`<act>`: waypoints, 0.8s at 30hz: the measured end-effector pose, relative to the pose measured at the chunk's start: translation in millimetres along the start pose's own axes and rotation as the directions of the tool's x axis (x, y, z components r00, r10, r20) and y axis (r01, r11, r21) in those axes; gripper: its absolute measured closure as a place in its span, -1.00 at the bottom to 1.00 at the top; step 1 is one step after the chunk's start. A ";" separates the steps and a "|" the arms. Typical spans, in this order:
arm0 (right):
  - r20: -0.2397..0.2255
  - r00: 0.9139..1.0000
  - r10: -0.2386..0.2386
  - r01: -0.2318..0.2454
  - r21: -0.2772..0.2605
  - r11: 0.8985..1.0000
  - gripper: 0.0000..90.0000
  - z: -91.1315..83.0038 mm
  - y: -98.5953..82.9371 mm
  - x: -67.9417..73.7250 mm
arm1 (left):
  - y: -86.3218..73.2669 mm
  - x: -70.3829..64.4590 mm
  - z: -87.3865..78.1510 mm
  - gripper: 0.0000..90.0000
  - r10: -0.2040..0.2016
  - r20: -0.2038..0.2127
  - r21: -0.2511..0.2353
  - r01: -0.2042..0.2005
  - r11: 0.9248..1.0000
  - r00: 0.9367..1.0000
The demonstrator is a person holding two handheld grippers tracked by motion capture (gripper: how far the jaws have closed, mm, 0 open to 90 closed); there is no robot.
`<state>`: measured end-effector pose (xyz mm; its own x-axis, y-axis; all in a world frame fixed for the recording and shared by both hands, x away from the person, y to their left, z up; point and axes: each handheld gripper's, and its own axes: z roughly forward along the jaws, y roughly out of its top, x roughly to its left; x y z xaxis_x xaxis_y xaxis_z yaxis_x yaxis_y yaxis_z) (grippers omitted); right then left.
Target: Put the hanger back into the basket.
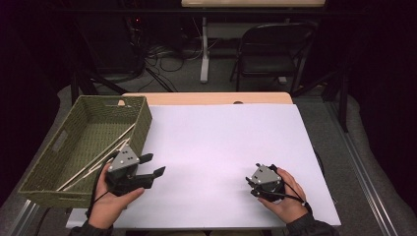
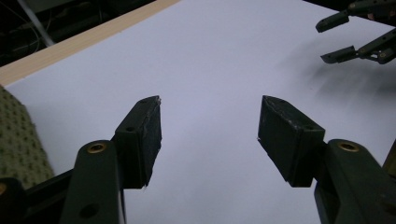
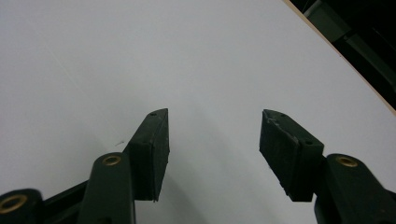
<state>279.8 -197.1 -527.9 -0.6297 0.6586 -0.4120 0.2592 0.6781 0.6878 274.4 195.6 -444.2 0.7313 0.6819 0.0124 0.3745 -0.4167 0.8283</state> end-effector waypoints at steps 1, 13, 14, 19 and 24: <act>-0.004 1.000 0.000 0.000 0.004 1.000 -0.05 0.4 -0.1 0.1 | -0.9 -2.6 4.2 -0.11 0.010 0.007 0.009 -0.010 1.000 1.000; -0.009 1.000 0.003 -0.003 0.000 1.000 -0.05 2.0 -1.9 1.0 | -26.3 -16.5 40.7 -0.11 0.011 0.034 0.052 -0.012 0.999 0.999; -0.004 1.000 0.005 -0.005 0.000 1.000 -0.05 1.9 -2.0 1.2 | -28.3 -16.7 41.9 -0.11 0.009 0.035 0.052 -0.011 0.999 0.999; -0.007 1.000 0.005 -0.005 0.000 1.000 -0.05 3.4 -2.4 1.1 | -38.0 -17.7 46.3 -0.12 0.004 0.024 0.046 -0.005 0.999 1.000; -0.016 1.000 0.000 0.000 0.005 1.000 -0.05 7.4 -2.9 2.9 | -49.1 -15.0 52.0 -0.16 0.006 0.024 0.056 -0.008 0.998 1.000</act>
<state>282.6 -194.8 -535.5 -0.6411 0.6534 -0.4025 0.2625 0.6796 0.6850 274.7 174.5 -514.2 0.7470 0.6648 0.0043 0.4003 -0.4548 0.7955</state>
